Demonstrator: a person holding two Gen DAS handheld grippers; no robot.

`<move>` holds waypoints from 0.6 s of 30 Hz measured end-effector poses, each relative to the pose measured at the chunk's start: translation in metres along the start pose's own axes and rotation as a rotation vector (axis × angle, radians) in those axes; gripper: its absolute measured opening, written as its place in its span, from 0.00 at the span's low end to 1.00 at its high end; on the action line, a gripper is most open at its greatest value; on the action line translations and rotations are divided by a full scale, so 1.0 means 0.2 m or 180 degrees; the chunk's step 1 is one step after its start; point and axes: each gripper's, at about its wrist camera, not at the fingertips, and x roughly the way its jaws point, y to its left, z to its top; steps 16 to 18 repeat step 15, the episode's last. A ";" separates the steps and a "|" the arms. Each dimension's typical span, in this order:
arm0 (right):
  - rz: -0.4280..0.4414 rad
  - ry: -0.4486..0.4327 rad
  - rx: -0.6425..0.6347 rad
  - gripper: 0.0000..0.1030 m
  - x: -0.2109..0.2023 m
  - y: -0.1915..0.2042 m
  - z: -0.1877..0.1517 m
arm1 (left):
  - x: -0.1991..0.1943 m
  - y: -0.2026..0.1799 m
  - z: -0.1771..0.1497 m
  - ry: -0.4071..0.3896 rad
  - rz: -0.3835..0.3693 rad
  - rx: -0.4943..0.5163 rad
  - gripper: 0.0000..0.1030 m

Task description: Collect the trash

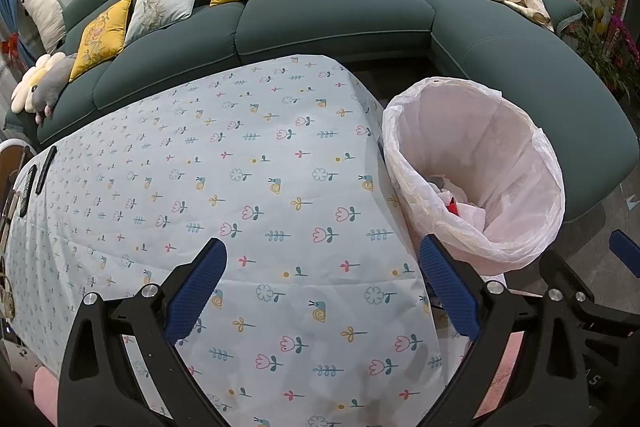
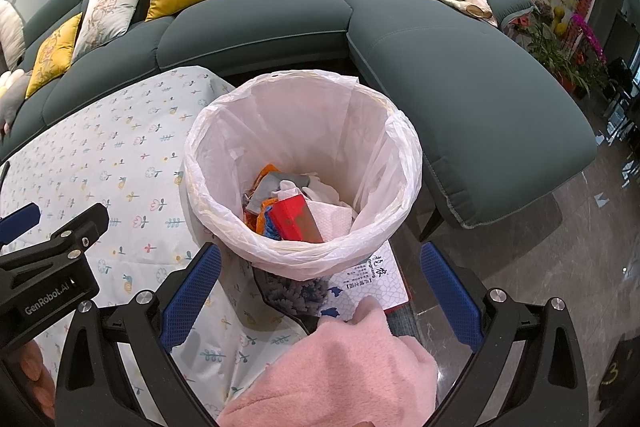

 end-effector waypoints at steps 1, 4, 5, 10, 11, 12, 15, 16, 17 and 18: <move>0.0004 0.0001 0.0002 0.93 0.00 0.00 0.00 | 0.00 0.00 0.00 -0.0003 0.0000 0.0002 0.90; 0.0002 -0.0001 -0.0006 0.93 0.00 0.00 0.00 | 0.00 0.00 0.00 -0.0003 -0.0004 0.0001 0.90; 0.0001 -0.0002 -0.0007 0.93 0.00 0.00 0.00 | 0.00 0.00 0.00 -0.0003 -0.0008 0.0003 0.90; 0.0012 -0.0002 -0.0007 0.93 0.00 0.01 0.01 | -0.01 0.00 0.01 -0.0003 -0.0074 -0.0001 0.90; 0.0014 -0.0005 -0.0005 0.93 0.00 0.01 0.01 | -0.01 0.00 0.02 -0.0010 -0.0091 -0.0002 0.90; 0.0015 -0.0008 -0.0003 0.93 0.00 0.01 0.01 | -0.01 0.00 0.02 -0.0018 -0.0093 0.0006 0.90; 0.0019 -0.0005 -0.0006 0.93 0.00 0.02 0.03 | 0.00 0.00 0.03 -0.0020 -0.0097 0.0015 0.90; 0.0019 -0.0005 -0.0006 0.93 0.00 0.02 0.03 | 0.00 0.00 0.03 -0.0020 -0.0097 0.0015 0.90; 0.0019 -0.0005 -0.0006 0.93 0.00 0.02 0.03 | 0.00 0.00 0.03 -0.0020 -0.0097 0.0015 0.90; 0.0019 -0.0005 -0.0006 0.93 0.00 0.02 0.03 | 0.00 0.00 0.03 -0.0020 -0.0097 0.0015 0.90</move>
